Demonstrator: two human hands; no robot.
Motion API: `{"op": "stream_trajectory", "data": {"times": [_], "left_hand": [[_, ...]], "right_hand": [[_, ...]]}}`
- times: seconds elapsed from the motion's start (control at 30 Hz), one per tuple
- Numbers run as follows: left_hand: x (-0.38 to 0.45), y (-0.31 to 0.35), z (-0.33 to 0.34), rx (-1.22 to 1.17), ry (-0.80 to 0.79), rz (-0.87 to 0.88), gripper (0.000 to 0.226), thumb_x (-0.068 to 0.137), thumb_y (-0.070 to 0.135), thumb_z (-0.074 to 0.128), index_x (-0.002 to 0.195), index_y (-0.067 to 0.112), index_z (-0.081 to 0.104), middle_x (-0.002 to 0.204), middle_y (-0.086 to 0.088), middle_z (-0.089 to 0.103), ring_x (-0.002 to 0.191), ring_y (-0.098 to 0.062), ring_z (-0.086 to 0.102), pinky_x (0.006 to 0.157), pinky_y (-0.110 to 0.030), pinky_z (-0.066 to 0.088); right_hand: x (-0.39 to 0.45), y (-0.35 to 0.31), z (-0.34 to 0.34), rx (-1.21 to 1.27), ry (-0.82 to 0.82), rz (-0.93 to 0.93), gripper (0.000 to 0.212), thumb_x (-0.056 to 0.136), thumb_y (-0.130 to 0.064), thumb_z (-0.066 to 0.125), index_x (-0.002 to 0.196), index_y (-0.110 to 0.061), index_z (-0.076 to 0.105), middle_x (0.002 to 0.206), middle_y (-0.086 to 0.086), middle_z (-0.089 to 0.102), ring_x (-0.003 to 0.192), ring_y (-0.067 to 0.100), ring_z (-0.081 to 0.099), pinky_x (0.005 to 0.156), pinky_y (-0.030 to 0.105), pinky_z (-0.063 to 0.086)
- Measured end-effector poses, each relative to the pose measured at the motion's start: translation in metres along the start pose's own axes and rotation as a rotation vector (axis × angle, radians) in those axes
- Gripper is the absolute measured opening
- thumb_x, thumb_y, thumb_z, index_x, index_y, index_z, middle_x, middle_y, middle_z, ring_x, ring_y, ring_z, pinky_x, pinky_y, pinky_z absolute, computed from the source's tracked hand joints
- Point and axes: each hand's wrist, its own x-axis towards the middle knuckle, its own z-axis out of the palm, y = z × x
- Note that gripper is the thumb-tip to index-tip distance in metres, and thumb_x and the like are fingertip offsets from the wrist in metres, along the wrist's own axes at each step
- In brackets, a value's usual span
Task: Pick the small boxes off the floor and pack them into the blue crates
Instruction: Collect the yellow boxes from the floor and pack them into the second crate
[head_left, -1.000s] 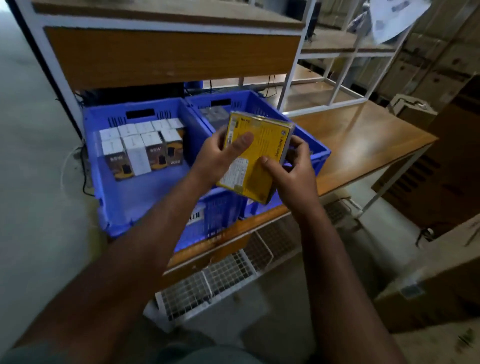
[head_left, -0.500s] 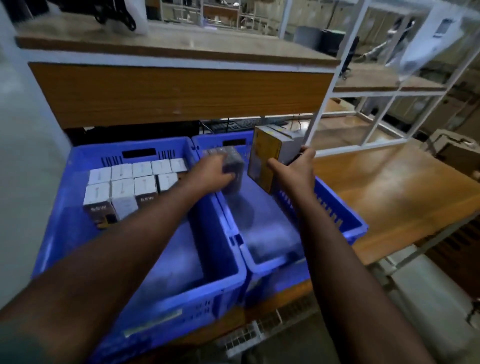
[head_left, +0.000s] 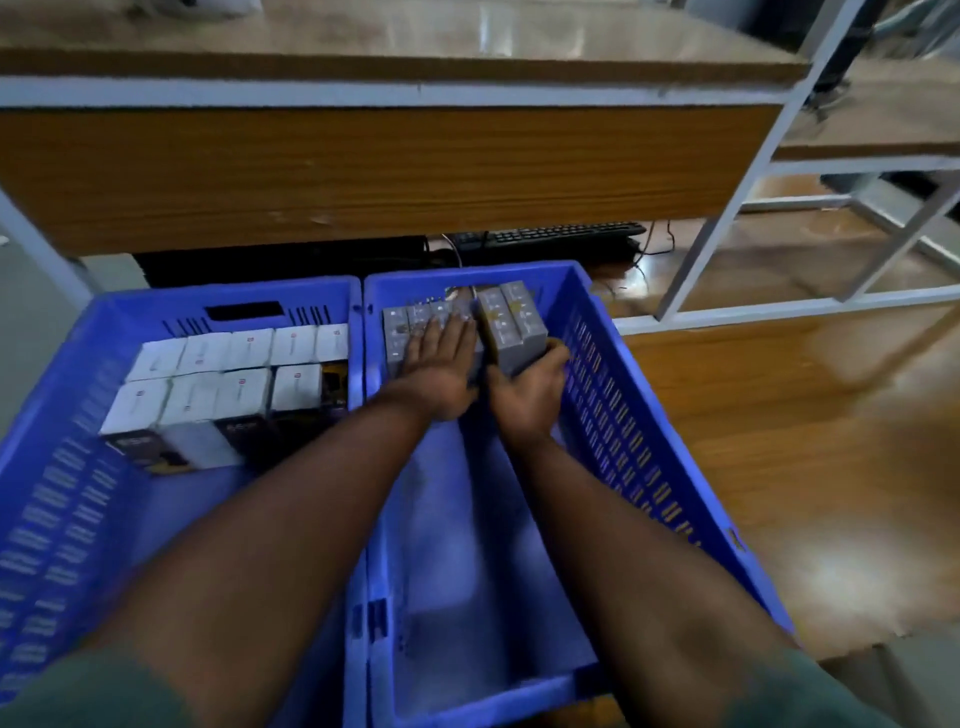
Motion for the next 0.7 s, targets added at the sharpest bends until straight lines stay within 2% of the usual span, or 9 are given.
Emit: {"op": "stream_trajectory", "data": {"times": [0.1, 0.2, 0.27, 0.3, 0.37, 0.43, 0.5, 0.6, 0.7], "left_hand": [[0.006, -0.002, 0.005, -0.019, -0.031, -0.033, 0.085, 0.102, 0.051, 0.043, 0.163, 0.018, -0.006, 0.17, -0.006, -0.016, 0.156, -0.031, -0.016, 0.125, -0.049, -0.006], [0.007, 0.002, 0.002, -0.011, -0.033, -0.043, 0.083, 0.102, 0.05, 0.042, 0.163, 0.019, -0.007, 0.169, -0.005, -0.017, 0.155, -0.029, -0.017, 0.124, -0.049, -0.006], [0.008, 0.006, 0.002, 0.001, -0.022, -0.064, 0.085, 0.102, 0.052, 0.043, 0.162, 0.025, -0.012, 0.169, -0.006, -0.018, 0.155, -0.032, -0.018, 0.123, -0.051, -0.005], [0.007, 0.009, 0.004, 0.011, -0.021, -0.074, 0.086, 0.101, 0.053, 0.043, 0.161, 0.029, -0.014, 0.169, -0.008, -0.018, 0.155, -0.034, -0.018, 0.123, -0.053, -0.005], [0.007, 0.017, 0.008, 0.05, 0.0, -0.087, 0.083, 0.1, 0.057, 0.042, 0.16, 0.036, -0.012, 0.169, -0.01, -0.016, 0.154, -0.039, -0.015, 0.122, -0.057, -0.003], [0.01, 0.023, 0.009, 0.038, 0.064, -0.104, 0.079, 0.1, 0.059, 0.042, 0.162, 0.034, -0.001, 0.17, -0.011, -0.009, 0.155, -0.04, -0.009, 0.122, -0.056, 0.001], [0.019, 0.025, 0.006, 0.047, 0.122, -0.059, 0.075, 0.102, 0.052, 0.044, 0.163, 0.023, 0.009, 0.171, -0.007, -0.002, 0.157, -0.033, -0.002, 0.125, -0.048, 0.005], [0.03, 0.024, 0.003, 0.07, 0.107, -0.017, 0.076, 0.104, 0.046, 0.046, 0.163, 0.017, 0.008, 0.171, -0.001, 0.001, 0.158, -0.022, 0.0, 0.126, -0.041, 0.003], [0.035, 0.027, 0.006, 0.075, 0.113, -0.045, 0.086, 0.099, 0.05, 0.054, 0.163, 0.021, 0.005, 0.171, -0.002, 0.003, 0.157, -0.025, 0.002, 0.125, -0.046, 0.005]], "right_hand": [[0.013, 0.025, 0.011, 0.047, -0.041, -0.024, 0.071, 0.081, -0.036, 0.08, 0.135, -0.015, 0.038, 0.13, 0.013, 0.061, 0.116, 0.032, 0.062, 0.095, 0.046, 0.053], [0.016, 0.041, 0.007, -0.025, -0.111, -0.164, 0.055, 0.093, -0.054, 0.064, 0.138, -0.033, 0.038, 0.137, -0.006, 0.056, 0.125, 0.012, 0.057, 0.106, 0.043, 0.048], [0.015, 0.046, 0.007, -0.029, -0.119, -0.286, 0.043, 0.101, -0.046, 0.054, 0.14, -0.039, 0.036, 0.139, -0.012, 0.053, 0.128, 0.007, 0.054, 0.109, 0.043, 0.045], [0.013, 0.047, 0.008, 0.003, -0.112, -0.309, 0.044, 0.103, -0.037, 0.053, 0.143, -0.036, 0.036, 0.142, -0.012, 0.05, 0.13, 0.005, 0.051, 0.11, 0.043, 0.043], [0.011, 0.049, 0.009, 0.04, -0.108, -0.322, 0.049, 0.104, -0.023, 0.052, 0.15, -0.022, 0.034, 0.149, -0.008, 0.047, 0.135, 0.004, 0.049, 0.111, 0.042, 0.043], [0.013, 0.056, 0.007, 0.012, -0.139, -0.364, 0.056, 0.103, -0.021, 0.054, 0.153, -0.021, 0.031, 0.153, -0.006, 0.045, 0.139, 0.006, 0.047, 0.114, 0.037, 0.041], [0.016, 0.06, 0.006, -0.048, -0.168, -0.36, 0.061, 0.1, -0.028, 0.058, 0.153, -0.029, 0.027, 0.151, -0.008, 0.043, 0.137, 0.007, 0.046, 0.116, 0.036, 0.039], [0.019, 0.069, 0.01, -0.024, -0.241, -0.296, 0.08, 0.093, -0.041, 0.069, 0.156, -0.033, 0.02, 0.155, 0.001, 0.043, 0.141, 0.017, 0.046, 0.115, 0.045, 0.04], [0.02, 0.069, 0.01, -0.06, -0.263, -0.251, 0.099, 0.08, -0.049, 0.083, 0.156, -0.03, 0.022, 0.153, -0.002, 0.049, 0.136, 0.013, 0.052, 0.109, 0.036, 0.046]]}}
